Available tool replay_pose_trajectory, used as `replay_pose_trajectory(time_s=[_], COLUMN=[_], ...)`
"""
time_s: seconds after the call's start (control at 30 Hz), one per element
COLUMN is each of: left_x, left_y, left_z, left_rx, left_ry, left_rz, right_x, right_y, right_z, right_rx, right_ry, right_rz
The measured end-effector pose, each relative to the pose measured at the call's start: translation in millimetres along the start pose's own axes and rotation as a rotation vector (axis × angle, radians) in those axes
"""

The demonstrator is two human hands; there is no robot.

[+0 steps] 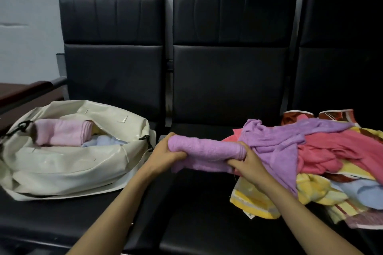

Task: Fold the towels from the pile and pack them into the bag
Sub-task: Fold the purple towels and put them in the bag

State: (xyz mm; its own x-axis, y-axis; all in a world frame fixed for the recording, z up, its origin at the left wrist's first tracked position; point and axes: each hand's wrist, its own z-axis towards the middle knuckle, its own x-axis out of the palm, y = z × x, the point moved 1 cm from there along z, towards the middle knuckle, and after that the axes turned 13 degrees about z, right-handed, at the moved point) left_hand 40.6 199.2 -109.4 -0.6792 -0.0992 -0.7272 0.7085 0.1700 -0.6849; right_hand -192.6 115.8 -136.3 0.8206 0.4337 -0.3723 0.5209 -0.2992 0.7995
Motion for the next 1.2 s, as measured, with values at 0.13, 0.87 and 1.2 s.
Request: replay_pose_trajectory(time_s=[0.13, 0.87, 1.2], left_x=[-11, -284, -291], left_y=[13, 287, 304], left_z=[11, -32, -46], left_rx=[0.050, -0.342, -0.334], left_ry=[-0.307, -0.415, -0.260], left_rz=[-0.154, 0.115, 0.630], right_x=[38, 355, 387], right_y=[37, 238, 220], right_z=[-5, 42, 39], right_rx=[-0.518, -0.563, -0.589], right_ry=[-0.073, 0.415, 0.368], right_rz=[0.208, -0.065, -0.148])
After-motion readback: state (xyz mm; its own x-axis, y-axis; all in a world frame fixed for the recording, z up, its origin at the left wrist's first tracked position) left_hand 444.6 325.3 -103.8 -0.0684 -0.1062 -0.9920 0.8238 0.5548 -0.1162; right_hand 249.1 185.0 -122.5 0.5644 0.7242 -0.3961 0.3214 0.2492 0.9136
